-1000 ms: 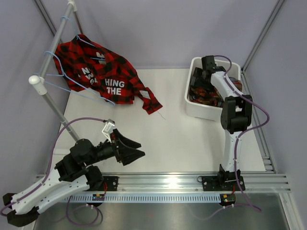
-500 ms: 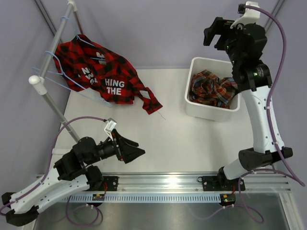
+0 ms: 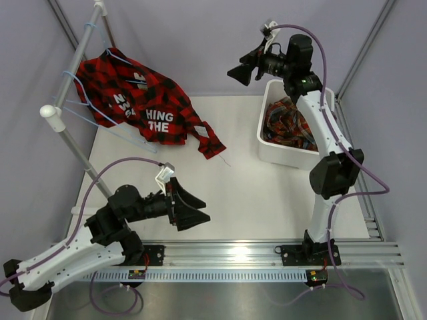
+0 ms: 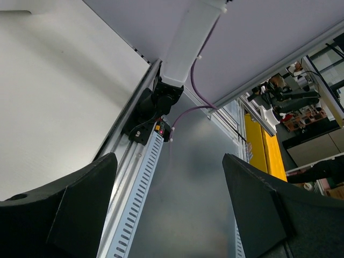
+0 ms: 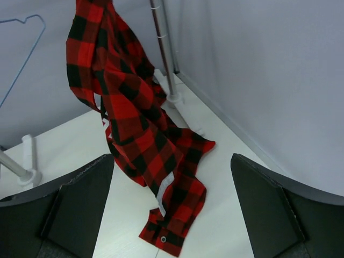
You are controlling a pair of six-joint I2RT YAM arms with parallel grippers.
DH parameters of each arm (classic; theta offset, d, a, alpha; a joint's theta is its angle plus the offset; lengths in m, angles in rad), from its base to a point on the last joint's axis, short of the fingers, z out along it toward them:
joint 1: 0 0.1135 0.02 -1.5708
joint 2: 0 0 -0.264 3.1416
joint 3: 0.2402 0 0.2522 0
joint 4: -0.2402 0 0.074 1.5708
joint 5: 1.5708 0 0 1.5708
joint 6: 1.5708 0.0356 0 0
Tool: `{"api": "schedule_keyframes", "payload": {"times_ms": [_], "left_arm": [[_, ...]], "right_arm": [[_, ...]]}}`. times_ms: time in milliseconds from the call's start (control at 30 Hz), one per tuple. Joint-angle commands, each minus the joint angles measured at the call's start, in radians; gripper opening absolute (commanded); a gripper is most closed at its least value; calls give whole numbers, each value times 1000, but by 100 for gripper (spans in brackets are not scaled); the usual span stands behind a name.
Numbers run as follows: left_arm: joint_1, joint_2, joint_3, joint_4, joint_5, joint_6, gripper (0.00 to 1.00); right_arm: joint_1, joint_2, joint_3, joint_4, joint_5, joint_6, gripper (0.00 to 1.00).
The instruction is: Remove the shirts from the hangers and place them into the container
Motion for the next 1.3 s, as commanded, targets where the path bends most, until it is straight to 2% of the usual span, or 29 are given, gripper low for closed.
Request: {"api": "schedule_keyframes", "payload": {"times_ms": [0,100,233,467,600,733,1267], "left_arm": [[-4,8,17,59,85,10,85],[-4,21,3,85,107,13,85],[-4,67,-12,108,150,13,84],[-5,27,-15,64,99,38,84],[-5,-4,-23,18,43,38,80],[-4,-13,-44,-8,35,46,81],[-4,74,-70,68,92,58,83]], "right_arm": [[16,61,139,135,-192,37,99],[47,133,215,121,-211,13,98],[79,245,309,208,-260,72,98],[167,479,531,262,-245,83,96],[197,532,545,323,-235,83,92],[230,556,549,313,-188,16,93],[285,606,587,422,-226,39,92]]}}
